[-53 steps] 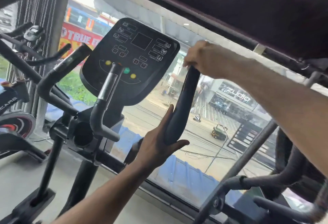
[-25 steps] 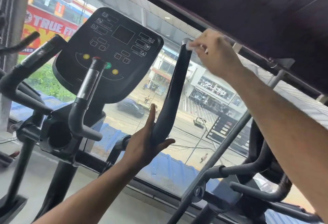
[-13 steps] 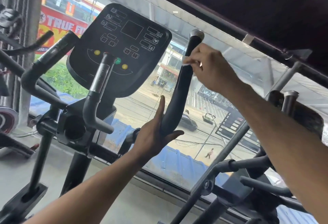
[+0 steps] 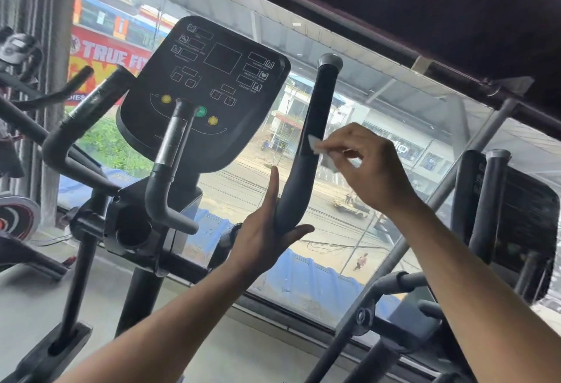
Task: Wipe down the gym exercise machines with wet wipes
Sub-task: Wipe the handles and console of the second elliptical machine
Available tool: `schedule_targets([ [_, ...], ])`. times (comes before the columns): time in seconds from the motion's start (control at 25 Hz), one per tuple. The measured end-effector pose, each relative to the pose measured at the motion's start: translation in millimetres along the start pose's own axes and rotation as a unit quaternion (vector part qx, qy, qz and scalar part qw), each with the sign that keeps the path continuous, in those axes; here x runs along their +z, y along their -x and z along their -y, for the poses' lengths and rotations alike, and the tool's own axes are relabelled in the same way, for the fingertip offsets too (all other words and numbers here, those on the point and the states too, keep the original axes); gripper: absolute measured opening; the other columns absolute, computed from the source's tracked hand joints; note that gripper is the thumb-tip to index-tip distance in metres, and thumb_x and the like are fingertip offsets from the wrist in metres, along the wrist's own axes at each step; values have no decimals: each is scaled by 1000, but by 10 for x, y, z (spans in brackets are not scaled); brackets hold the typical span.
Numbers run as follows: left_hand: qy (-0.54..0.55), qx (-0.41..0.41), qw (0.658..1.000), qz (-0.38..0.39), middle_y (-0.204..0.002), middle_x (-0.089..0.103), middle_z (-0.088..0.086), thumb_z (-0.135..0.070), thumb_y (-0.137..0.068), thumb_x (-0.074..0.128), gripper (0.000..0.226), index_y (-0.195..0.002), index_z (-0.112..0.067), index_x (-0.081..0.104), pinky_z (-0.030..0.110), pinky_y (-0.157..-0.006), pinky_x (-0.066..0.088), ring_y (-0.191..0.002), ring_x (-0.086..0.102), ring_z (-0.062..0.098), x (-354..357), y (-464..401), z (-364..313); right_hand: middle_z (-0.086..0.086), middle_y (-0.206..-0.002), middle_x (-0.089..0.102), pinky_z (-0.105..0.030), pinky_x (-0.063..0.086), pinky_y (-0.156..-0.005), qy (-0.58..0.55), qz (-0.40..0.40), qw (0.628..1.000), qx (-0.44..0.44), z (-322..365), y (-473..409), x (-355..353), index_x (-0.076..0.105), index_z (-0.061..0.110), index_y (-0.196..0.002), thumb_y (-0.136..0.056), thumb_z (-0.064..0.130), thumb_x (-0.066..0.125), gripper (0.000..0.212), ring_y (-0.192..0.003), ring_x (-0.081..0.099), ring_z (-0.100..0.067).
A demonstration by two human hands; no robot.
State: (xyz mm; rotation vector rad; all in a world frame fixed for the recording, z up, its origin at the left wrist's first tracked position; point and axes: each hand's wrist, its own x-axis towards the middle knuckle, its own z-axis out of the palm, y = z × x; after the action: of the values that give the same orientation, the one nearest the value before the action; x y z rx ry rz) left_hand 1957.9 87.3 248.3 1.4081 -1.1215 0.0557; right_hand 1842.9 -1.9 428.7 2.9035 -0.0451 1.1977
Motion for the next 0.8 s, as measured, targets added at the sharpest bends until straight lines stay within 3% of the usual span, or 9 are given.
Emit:
schedule_targets([
  [0.16,-7,-1,1000,-6,-86,64,2,-48,-86,79,119,-150,-55,-21,37,-61,46,-68,50,21,16,6,-16,3,-109,70,-18,57,-72,-28,-135,987,84,-47,22,308,73,12,-106,-95,5,67,14,-92,68,-3],
  [0.32,-20,1,1000,3,-86,60,1,-41,-88,80,106,-150,-52,-5,24,-56,35,-63,47,13,12,-13,-37,-1,-104,70,-13,53,-73,-80,-174,975,108,53,311,515,71,7,-103,-95,-3,64,14,-90,69,-2],
  [0.44,-30,-5,1000,-5,-81,55,-6,-37,-90,80,107,-149,-55,-8,15,-51,31,-60,47,3,31,-8,-29,-3,-103,70,-19,56,-73,-108,-133,981,94,125,562,517,72,5,-104,-96,-3,65,13,-88,71,-11],
  [0.56,-28,-5,1000,-3,-84,62,-3,-38,-90,80,121,-144,-63,-26,23,-55,37,-63,51,8,38,3,5,0,-100,72,-23,57,-72,-142,-76,980,117,68,515,344,74,9,-103,-95,6,70,9,-85,72,-14],
  [0.68,-24,1,1000,-11,-95,73,9,-37,-90,80,129,-133,-73,-37,34,-62,44,-71,58,22,51,0,15,2,-101,74,-18,52,-70,-153,-142,962,174,-26,207,288,75,13,-106,-96,12,71,11,-83,72,-11],
  [0.8,-30,-4,1000,-2,-113,74,13,-38,-91,79,126,-140,-67,-33,29,-66,45,-82,63,23,37,-2,1,5,-104,72,-16,53,-74,-111,-189,963,157,59,196,508,75,10,-105,-93,-1,68,17,-88,72,-8],
])
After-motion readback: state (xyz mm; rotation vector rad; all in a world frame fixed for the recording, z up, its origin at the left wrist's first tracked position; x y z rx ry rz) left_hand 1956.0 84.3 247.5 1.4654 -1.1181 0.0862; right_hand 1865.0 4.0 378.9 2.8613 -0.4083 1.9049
